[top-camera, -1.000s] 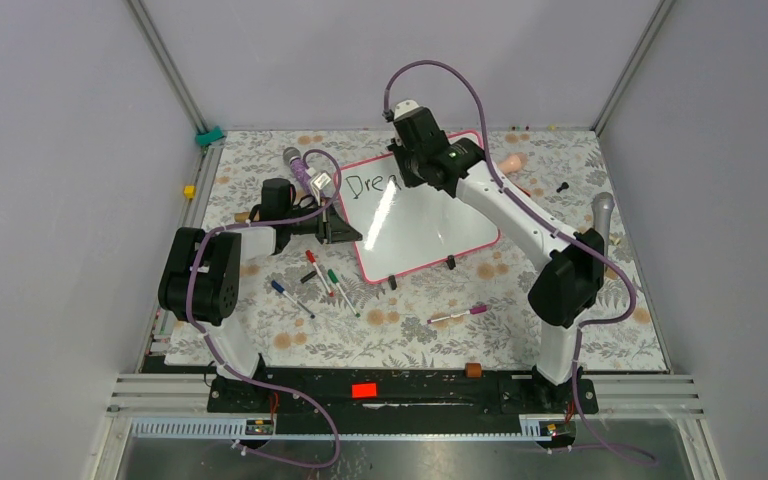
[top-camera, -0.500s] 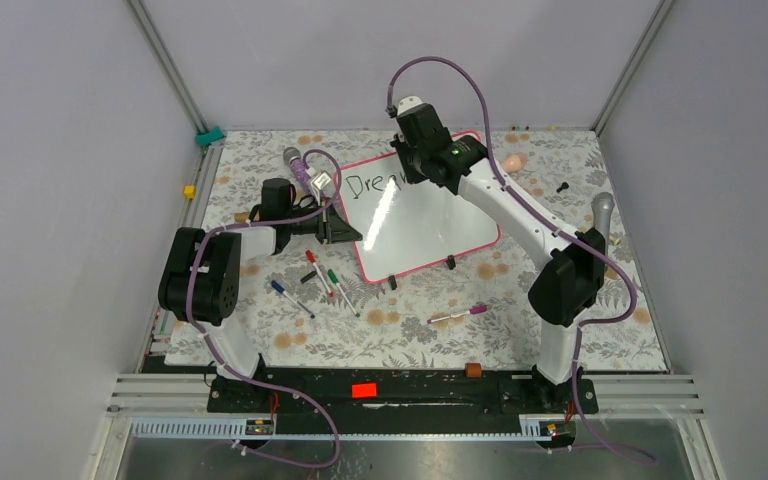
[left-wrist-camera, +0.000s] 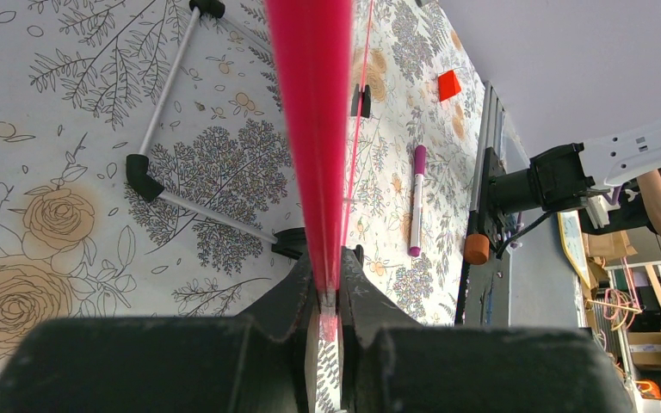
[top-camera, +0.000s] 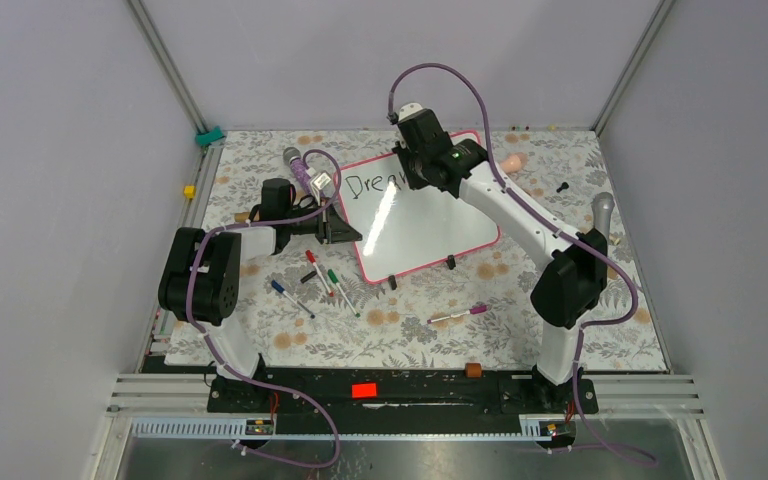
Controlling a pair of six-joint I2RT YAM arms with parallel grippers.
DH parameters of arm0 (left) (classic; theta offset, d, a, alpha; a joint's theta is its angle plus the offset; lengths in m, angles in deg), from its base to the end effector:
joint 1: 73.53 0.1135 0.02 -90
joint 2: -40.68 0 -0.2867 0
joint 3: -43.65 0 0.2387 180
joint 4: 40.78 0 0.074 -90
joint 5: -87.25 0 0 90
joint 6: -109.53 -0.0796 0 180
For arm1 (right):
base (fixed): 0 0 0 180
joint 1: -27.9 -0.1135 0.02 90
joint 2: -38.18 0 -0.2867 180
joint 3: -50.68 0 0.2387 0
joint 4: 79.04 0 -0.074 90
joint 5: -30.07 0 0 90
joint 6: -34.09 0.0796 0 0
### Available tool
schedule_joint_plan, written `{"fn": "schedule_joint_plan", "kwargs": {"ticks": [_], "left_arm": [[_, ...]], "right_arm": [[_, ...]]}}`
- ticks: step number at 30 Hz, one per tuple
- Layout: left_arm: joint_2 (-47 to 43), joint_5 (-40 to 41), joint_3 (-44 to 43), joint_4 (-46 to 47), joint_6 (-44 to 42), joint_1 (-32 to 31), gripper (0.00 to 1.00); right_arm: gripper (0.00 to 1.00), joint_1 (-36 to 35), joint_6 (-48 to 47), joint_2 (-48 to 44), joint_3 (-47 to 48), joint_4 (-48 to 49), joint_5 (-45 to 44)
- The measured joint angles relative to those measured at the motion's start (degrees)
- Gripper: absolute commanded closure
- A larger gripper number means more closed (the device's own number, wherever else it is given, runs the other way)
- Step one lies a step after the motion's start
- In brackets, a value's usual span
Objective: Write a sentence on the whiteboard
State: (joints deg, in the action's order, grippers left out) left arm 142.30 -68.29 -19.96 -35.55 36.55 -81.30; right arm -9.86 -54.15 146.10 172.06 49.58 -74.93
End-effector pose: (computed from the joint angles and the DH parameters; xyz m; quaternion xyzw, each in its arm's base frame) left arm 0.3427 -0.1199 0.1894 0.1988 0.7567 -0.5505 0.2913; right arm 0.3758 0.2650 0.3491 -0.2208 0.8649 0.0368 0.4493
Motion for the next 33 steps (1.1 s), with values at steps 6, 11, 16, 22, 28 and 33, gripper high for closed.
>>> {"fn": "schedule_joint_plan", "kwargs": {"ticks": [6,11,16,22,28,33], "left_arm": [[0.0,0.0,0.0,0.0,-0.1,0.0,1.0],[0.0,0.0,0.0,0.0,-0.1,0.0,1.0],[0.0,0.0,0.0,0.1,-0.1,0.0,1.0],[0.0,0.0,0.0,0.0,-0.1,0.0,1.0],[0.0,0.0,0.0,0.0,0.0,0.0,1.0],[0.0,0.0,0.0,0.0,0.0,0.0,1.0]], "right_arm": [[1.0,0.0,0.0,1.0,2.7,-1.0,-0.1],[1.0,0.1,-0.3,2.8,6.2,-1.5,-0.4],[1.0,0.4,-0.4,2.9,6.8,-1.5,-0.5],[1.0,0.8,-0.4,2.9,6.8,-1.5,-0.5],[1.0,0.9,-0.4,2.5,5.5,-1.4,-0.7],[1.0,1.2,-0.3,1.4,3.2,-1.4,-0.7]]}}
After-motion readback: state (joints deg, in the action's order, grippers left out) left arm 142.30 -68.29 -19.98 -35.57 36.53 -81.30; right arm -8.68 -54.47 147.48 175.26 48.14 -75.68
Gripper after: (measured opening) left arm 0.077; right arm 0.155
